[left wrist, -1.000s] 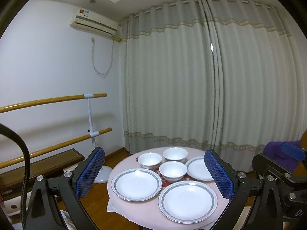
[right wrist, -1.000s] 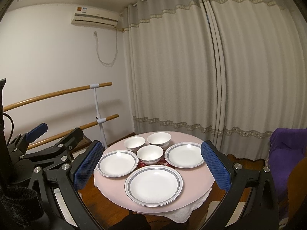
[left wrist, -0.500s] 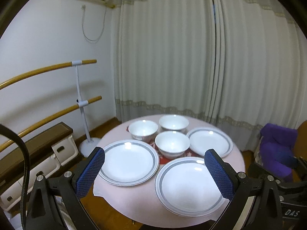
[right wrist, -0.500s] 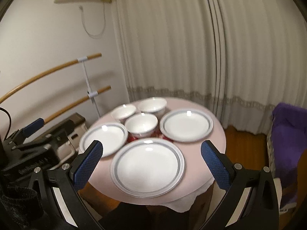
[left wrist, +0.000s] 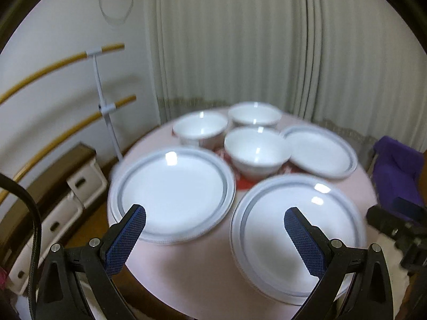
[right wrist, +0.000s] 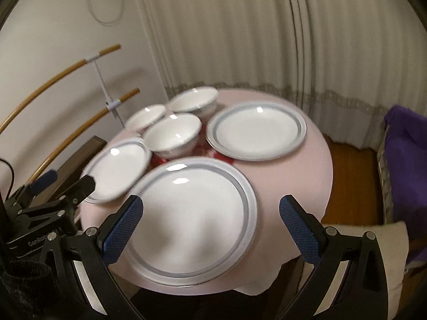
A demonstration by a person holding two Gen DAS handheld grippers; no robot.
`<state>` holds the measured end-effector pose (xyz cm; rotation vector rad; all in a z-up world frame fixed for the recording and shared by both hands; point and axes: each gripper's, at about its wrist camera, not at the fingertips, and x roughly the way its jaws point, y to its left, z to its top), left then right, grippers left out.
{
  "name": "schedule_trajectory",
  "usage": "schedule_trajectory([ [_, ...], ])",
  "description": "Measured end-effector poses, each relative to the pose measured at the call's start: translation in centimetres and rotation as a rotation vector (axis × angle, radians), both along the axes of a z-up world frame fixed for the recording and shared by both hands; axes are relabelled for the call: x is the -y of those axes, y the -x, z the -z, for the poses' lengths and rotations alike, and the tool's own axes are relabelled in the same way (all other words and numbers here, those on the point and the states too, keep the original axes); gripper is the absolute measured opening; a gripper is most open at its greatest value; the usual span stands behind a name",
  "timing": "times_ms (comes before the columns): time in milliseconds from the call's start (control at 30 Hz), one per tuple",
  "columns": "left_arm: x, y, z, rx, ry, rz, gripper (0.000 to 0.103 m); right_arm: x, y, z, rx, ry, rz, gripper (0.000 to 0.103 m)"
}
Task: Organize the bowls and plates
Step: 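Move both grippers down toward the nearest grey-banded white plate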
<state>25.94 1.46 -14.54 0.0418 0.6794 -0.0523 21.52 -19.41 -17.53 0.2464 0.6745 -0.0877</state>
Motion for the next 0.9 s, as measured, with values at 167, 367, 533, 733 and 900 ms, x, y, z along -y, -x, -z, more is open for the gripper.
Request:
schedule_trajectory([
  [167, -0.4, -2.4, 1.9, -0.078, 0.044, 0.003, 0.102, 2.5, -1.4, 2.9, -0.06, -0.062, 0.047, 0.103],
  [367, -0.2, -4.6, 3.7, -0.148, 0.059, 0.012, 0.102, 4.2, -1.9, 4.8, -0.088, -0.132, 0.036, 0.096],
  [533, 0.4, -6.3, 5.2, -0.187, 0.067, 0.019, 0.102, 4.5, -2.5, 5.9, -0.107, -0.168, 0.015, 0.083],
  [733, 1.2, -6.5, 5.9, -0.188, 0.048, 0.044, 0.102, 4.4, -2.9, 6.6, -0.125, -0.193, -0.015, 0.057],
  [900, 1.0, -7.0, 6.8, -0.217, 0.064, 0.031, 0.102, 4.6, -2.9, 6.8, -0.122, -0.205, -0.023, 0.039],
])
